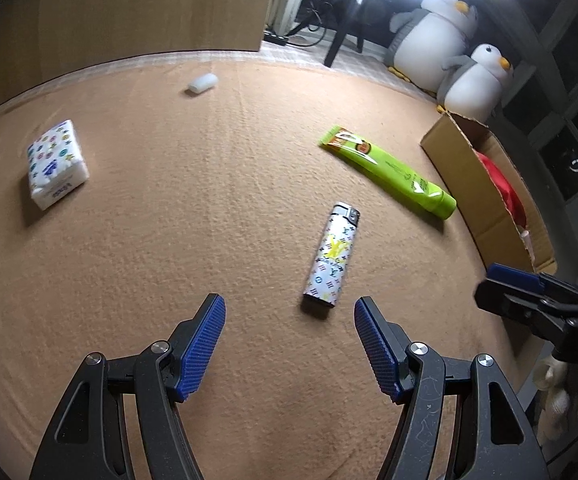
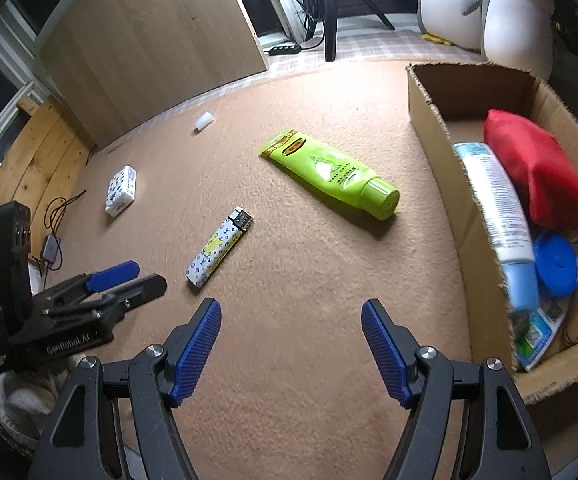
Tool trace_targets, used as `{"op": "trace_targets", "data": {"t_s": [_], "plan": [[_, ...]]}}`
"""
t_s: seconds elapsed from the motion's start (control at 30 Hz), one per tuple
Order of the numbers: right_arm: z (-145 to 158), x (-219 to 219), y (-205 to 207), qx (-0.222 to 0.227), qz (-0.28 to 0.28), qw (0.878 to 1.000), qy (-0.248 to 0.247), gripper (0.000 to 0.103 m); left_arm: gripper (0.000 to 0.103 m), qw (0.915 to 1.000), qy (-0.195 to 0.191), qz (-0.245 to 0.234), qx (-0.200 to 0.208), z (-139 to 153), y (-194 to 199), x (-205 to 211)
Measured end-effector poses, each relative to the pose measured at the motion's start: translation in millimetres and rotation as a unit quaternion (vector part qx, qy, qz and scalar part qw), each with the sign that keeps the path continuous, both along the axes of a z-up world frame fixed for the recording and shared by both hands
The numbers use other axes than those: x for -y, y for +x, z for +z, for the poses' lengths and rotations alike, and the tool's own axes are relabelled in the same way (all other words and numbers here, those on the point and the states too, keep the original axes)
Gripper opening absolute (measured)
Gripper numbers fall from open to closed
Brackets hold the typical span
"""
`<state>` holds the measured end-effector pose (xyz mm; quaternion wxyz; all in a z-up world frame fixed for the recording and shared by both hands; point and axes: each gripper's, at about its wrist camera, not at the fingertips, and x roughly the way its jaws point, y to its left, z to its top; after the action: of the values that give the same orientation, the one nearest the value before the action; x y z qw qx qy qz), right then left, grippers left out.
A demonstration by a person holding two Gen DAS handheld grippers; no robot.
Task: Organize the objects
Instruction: 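Move the left tool toward the patterned lighter, then lower the left tool onto the patterned lighter and close on it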
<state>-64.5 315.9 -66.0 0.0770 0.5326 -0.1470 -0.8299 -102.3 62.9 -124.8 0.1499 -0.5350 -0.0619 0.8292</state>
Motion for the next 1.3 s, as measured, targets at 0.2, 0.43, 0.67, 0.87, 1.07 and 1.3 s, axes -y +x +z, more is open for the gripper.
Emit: {"op": "trace_targets", "data": {"t_s": [0.2, 0.43, 0.67, 0.87, 1.07, 1.3], "plan": [[-11.0, 7.3, -16.6, 0.013, 0.008, 0.999, -0.029, 0.069, 0.067, 0.9997, 0.006, -0.022, 0.009, -10.1, -7.5, -10.4], [-25.8, 16.2, -44.5, 0.036, 0.008, 0.996, -0.083, 0.061, 0.058, 0.9984, 0.026, -0.045, 0.021, -23.0, -18.3, -19.2], [-38.1, 29.4, -65.6, 0.056, 0.013, 0.992, -0.112, 0.053, 0.053, 0.9976, 0.032, -0.057, 0.02, -25.1, -27.7, -25.7], [-47.3, 40.4, -75.2, 0.07, 0.018, 0.99, -0.123, 0.042, 0.044, 0.9968, 0.038, -0.068, 0.019, -25.8, -32.5, -26.6], [-52.4, 46.9, -78.4, 0.076, 0.023, 0.989, -0.126, 0.036, 0.042, 0.9957, 0.048, -0.077, 0.016, -27.6, -37.0, -27.3], [-55.9, 47.3, -81.5, 0.081, 0.026, 0.987, -0.138, 0.021, 0.039, 0.9947, 0.044, -0.092, 0.008, -27.6, -36.8, -33.0]]}}
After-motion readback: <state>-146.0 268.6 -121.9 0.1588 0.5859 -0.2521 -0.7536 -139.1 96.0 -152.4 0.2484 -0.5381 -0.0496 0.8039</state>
